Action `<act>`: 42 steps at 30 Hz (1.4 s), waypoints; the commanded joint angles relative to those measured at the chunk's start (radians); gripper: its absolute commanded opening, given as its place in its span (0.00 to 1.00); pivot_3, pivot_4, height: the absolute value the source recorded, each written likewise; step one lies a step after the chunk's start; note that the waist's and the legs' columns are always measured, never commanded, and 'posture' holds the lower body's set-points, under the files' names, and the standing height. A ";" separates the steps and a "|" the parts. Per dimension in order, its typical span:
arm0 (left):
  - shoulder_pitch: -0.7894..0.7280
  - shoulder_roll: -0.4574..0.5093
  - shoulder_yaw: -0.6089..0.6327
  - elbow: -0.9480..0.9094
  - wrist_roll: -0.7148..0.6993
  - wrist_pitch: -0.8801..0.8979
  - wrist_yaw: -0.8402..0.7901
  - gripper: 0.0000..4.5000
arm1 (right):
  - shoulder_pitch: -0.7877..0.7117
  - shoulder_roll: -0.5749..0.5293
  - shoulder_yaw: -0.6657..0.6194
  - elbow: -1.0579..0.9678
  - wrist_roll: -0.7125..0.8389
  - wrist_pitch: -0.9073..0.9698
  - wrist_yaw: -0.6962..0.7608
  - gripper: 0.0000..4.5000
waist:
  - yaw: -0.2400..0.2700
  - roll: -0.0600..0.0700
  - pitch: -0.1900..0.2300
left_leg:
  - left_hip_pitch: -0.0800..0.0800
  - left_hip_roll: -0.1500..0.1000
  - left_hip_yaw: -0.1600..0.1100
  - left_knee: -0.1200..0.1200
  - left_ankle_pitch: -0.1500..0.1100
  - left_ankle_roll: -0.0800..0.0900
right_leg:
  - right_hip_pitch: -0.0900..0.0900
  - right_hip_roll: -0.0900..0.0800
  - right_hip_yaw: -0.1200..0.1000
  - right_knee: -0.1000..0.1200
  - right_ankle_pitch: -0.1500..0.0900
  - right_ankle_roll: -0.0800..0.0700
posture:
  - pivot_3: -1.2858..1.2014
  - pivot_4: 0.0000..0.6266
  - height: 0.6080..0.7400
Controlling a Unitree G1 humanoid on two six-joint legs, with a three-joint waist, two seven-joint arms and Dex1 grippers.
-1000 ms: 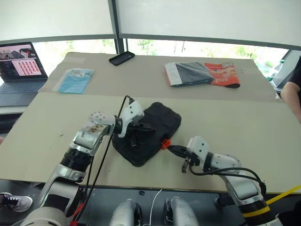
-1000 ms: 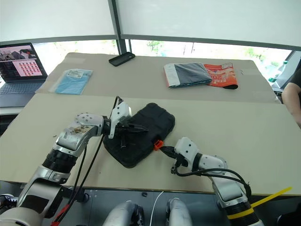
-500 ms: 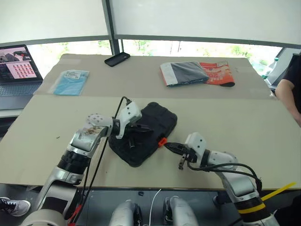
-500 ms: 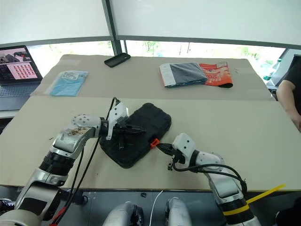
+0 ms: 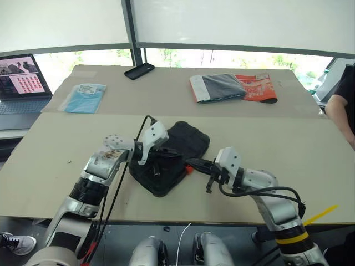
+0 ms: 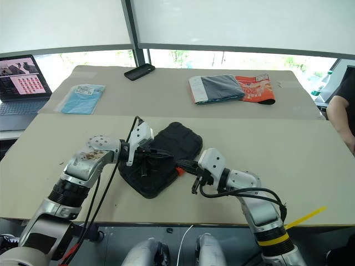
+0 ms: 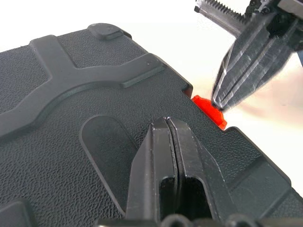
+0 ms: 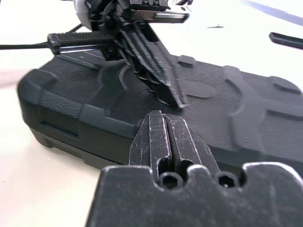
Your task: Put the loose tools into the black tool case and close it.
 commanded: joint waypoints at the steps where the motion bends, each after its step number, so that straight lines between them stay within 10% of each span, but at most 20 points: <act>1: 0.055 0.018 -0.058 0.058 0.035 0.051 -0.002 0.01 | 0.032 -0.045 -0.074 -0.065 0.064 0.012 0.027 0.00 | 0.002 0.000 0.000 | 0.000 0.000 0.000 0.000 0.000 0.000 | 0.000 0.000 0.000 0.000 0.000 0.000 | 0.52 0.24 1.00; 31: 0.111 -0.018 0.090 0.055 -0.017 -0.144 0.009 0.01 | -0.001 0.022 0.037 0.071 -0.003 -0.004 0.077 0.00 | -0.010 0.000 -0.005 | 0.002 0.002 0.000 -0.003 -0.002 0.003 | -0.001 -0.003 0.001 0.000 0.000 -0.001 | 0.52 0.24 1.00; 34: 0.166 -0.005 0.195 -0.008 -0.084 -0.220 0.002 0.16 | 0.066 -0.047 -0.049 -0.010 0.072 0.026 0.119 0.00 | -0.006 0.001 -0.005 | 0.001 0.001 0.000 -0.007 0.000 -0.002 | -0.002 -0.004 0.001 -0.001 -0.001 -0.001 | 0.52 0.24 1.00; 42: 0.373 0.248 0.462 -0.052 -0.071 -0.350 0.021 0.78 | 0.188 -0.267 -0.330 0.054 0.124 -0.169 0.256 0.55 | -0.006 -0.001 -0.002 | -0.001 0.001 0.000 -0.011 -0.003 -0.002 | -0.005 -0.003 0.000 -0.004 -0.001 -0.003 | 0.52 0.24 1.00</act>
